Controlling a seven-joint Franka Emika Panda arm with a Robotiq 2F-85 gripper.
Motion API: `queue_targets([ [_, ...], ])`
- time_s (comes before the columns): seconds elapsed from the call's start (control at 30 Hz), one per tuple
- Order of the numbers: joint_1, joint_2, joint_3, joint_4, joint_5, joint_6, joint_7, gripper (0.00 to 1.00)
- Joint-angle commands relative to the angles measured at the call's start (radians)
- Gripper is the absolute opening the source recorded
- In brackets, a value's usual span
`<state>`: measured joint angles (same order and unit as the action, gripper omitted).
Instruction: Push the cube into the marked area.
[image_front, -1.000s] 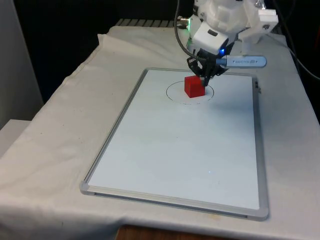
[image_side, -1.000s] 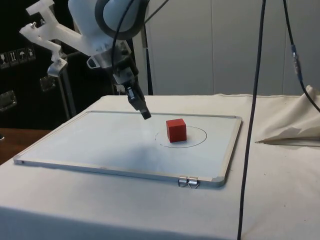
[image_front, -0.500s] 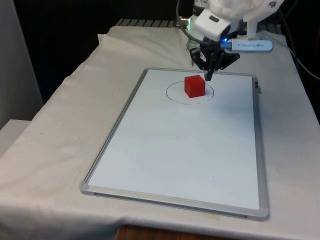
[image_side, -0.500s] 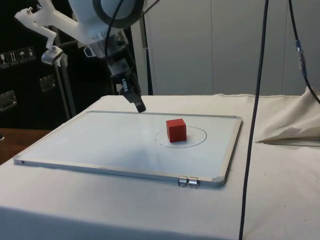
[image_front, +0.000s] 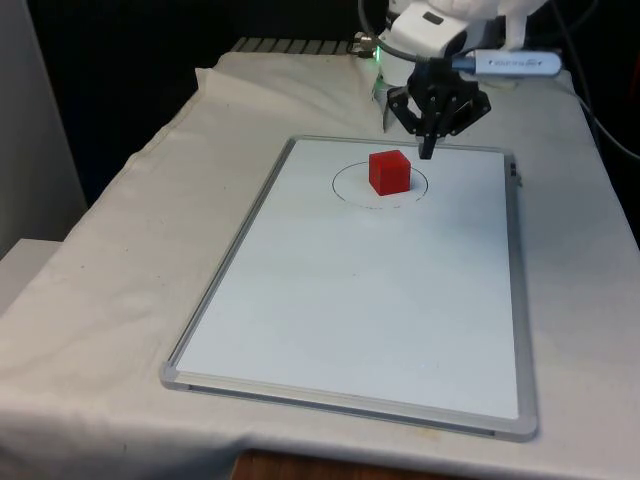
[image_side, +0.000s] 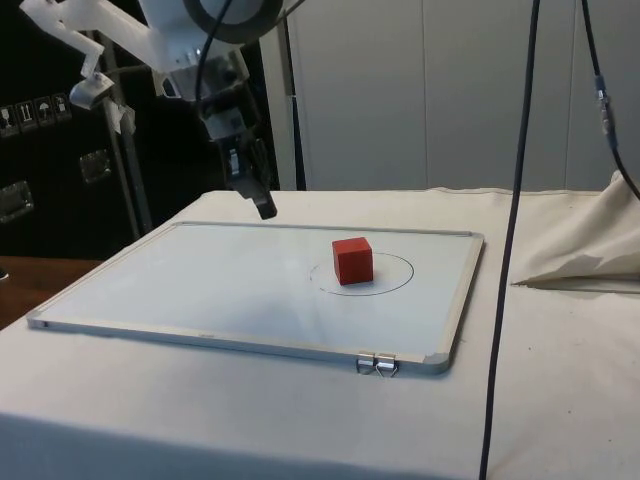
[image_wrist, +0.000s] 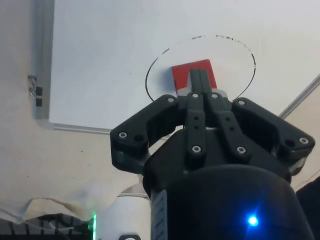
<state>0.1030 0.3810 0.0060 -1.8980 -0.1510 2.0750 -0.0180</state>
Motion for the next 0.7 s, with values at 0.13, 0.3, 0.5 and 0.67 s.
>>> queue_targets([
  [0.13,-0.001,-0.009,0.005,0.001,0.016,0.027,0.033,0.0],
  [0.3,-0.001,-0.013,0.008,0.005,0.02,0.042,0.059,0.0],
  [0.5,-0.001,-0.016,0.011,0.008,0.021,0.053,0.085,0.0],
  [0.67,-0.003,-0.016,0.013,0.01,0.025,0.06,0.116,0.0],
])
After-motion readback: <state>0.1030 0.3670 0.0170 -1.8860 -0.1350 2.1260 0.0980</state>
